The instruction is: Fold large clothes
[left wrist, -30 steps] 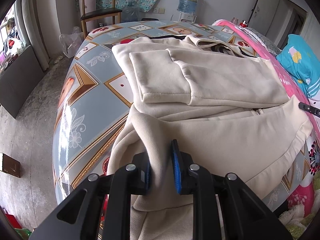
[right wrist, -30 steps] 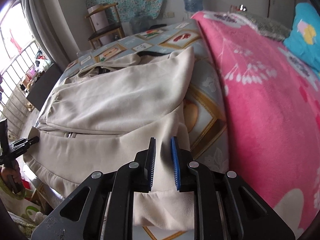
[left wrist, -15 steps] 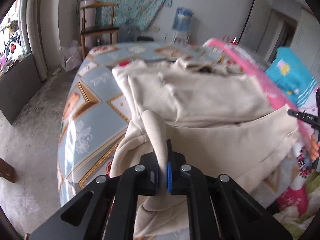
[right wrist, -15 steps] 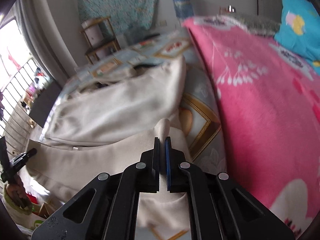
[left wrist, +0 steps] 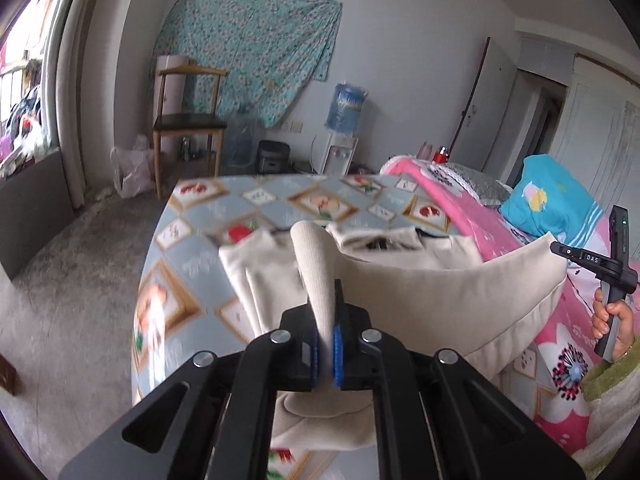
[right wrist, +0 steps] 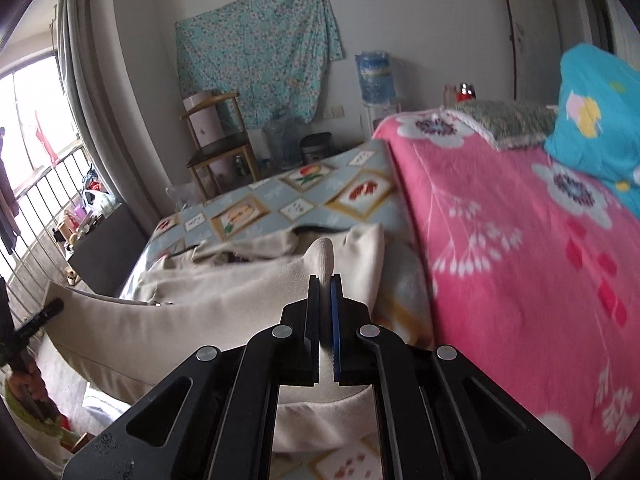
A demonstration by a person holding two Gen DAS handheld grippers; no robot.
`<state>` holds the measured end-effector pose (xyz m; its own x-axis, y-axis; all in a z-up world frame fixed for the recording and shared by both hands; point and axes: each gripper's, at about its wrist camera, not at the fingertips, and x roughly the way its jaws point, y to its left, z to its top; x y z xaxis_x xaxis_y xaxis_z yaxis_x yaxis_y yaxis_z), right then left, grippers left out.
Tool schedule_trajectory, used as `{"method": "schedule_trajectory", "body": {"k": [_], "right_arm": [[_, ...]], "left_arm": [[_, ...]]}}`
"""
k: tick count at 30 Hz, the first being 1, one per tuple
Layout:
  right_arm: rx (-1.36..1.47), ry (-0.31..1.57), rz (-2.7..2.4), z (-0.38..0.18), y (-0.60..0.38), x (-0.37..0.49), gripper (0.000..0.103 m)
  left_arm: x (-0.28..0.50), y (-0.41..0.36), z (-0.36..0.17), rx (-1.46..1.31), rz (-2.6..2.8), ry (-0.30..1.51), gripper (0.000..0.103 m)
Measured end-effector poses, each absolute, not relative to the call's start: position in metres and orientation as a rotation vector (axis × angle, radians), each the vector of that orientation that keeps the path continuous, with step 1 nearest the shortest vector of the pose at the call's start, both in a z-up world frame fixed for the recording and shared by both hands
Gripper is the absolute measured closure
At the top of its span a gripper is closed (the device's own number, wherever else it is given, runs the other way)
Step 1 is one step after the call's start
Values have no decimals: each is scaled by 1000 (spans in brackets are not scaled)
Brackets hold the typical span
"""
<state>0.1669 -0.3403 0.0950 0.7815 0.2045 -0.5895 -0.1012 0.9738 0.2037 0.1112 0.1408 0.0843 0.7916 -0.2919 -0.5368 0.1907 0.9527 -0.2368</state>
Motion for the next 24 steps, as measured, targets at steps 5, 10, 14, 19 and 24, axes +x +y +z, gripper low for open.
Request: {"method": "schedule_trajectory", "body": {"k": [5, 10, 14, 19, 24], "right_arm": [[175, 646, 205, 101, -345, 232, 99], [170, 664, 211, 101, -342, 323, 99], [151, 708, 178, 81, -338, 383, 99], [88, 908, 119, 9, -325, 441, 96], [40, 930, 0, 3, -340, 438, 77]], "left_arm": [[185, 150, 95, -169, -258, 617, 98], [277, 155, 98, -145, -254, 647, 98], [348, 154, 77, -155, -242, 735, 98], [405, 143, 8, -92, -167, 962, 93], [401, 160, 1, -112, -91, 978, 83]]}}
